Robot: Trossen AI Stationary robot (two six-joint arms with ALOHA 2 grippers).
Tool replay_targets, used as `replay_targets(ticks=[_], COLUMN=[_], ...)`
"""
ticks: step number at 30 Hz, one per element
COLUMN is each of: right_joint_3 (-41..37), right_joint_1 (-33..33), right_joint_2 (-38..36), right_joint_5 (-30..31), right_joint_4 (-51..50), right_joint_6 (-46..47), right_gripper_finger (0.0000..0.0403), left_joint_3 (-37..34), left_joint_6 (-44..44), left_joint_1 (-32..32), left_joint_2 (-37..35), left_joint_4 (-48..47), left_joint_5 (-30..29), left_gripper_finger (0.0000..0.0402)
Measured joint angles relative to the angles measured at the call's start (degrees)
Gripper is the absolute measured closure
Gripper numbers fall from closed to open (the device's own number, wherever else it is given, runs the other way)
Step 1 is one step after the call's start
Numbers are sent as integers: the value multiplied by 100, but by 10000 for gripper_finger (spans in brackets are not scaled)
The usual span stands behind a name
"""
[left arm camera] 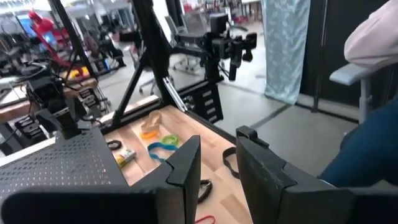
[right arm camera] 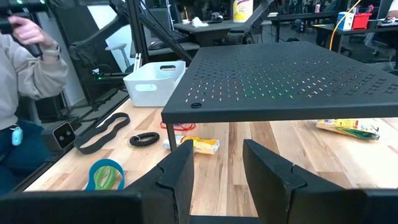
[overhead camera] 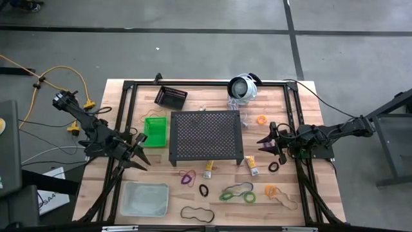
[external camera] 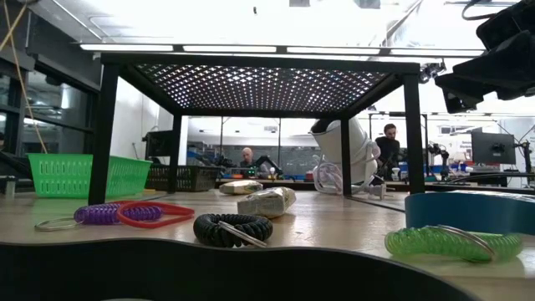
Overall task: Pick & Place Office Desk Supplies
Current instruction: Put the black rubber band into the white bin
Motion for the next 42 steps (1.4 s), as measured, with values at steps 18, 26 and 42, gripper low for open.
replay_targets(ticks=[18, 26, 42], right_joint_3=[0, -2, 1], right_joint_1=[0, 0, -1], right_joint_2=[2, 2, 2], right_joint_5=[1, 1, 1], right_joint_4=[0, 0, 0], right_joint_6=[0, -2, 0], right_gripper_finger=[277, 277, 277], left_joint_3=[2247, 2865, 2880], left_joint_6=[-52, -203, -437], left_joint_1=[-617, -833, -399], left_joint_2=[3861, 4662, 5359], left_joint_4=[-539, -1008, -1079], left_joint_5=[-899, -1579, -1621], left_gripper_finger=[304, 304, 304])
